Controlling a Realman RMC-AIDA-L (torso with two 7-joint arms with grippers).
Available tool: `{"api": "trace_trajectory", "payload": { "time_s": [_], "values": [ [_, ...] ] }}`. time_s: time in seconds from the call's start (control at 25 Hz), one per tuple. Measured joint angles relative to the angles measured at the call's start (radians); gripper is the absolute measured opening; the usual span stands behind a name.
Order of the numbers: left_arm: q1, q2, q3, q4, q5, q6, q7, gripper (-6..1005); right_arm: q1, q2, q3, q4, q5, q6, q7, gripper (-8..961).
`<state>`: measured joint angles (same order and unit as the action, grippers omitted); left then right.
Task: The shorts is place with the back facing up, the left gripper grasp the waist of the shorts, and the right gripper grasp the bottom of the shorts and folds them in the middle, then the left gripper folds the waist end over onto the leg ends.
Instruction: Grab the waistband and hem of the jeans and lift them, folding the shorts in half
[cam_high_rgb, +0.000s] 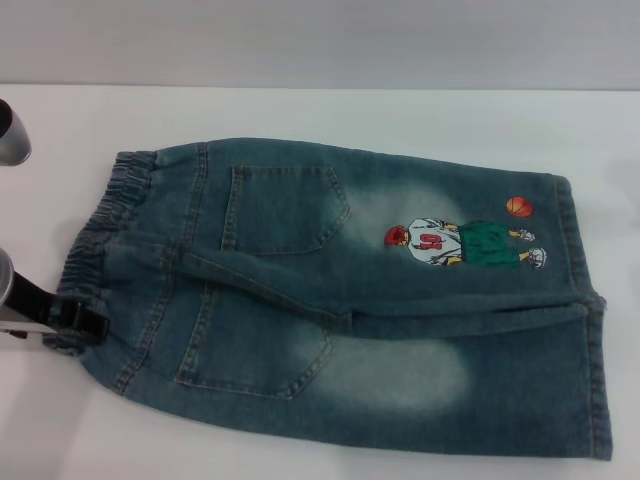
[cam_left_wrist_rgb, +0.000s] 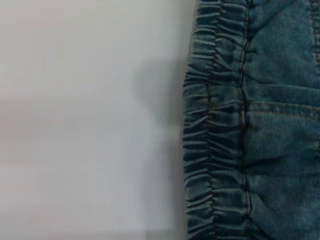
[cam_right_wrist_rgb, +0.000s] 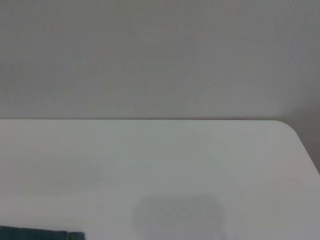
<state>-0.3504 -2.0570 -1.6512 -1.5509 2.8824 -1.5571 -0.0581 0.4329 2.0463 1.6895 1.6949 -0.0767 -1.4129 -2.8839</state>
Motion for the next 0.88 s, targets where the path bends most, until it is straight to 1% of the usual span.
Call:
{"api": "trace_trajectory", "payload": {
  "time_s": [0.2, 0.88],
  "values": [
    [0.0, 0.0, 0.0, 0.021, 0.0, 0.012, 0.009, 870, 0.0, 0.0, -0.001, 0.0, 0.0, -0.001, 0.0, 644],
    [-0.006, -0.003, 0.006, 0.055, -0.007, 0.028, 0.021, 855, -0.002, 0.002, -0.011, 0.0, 0.0, -0.003, 0.0, 644]
  ]
}}
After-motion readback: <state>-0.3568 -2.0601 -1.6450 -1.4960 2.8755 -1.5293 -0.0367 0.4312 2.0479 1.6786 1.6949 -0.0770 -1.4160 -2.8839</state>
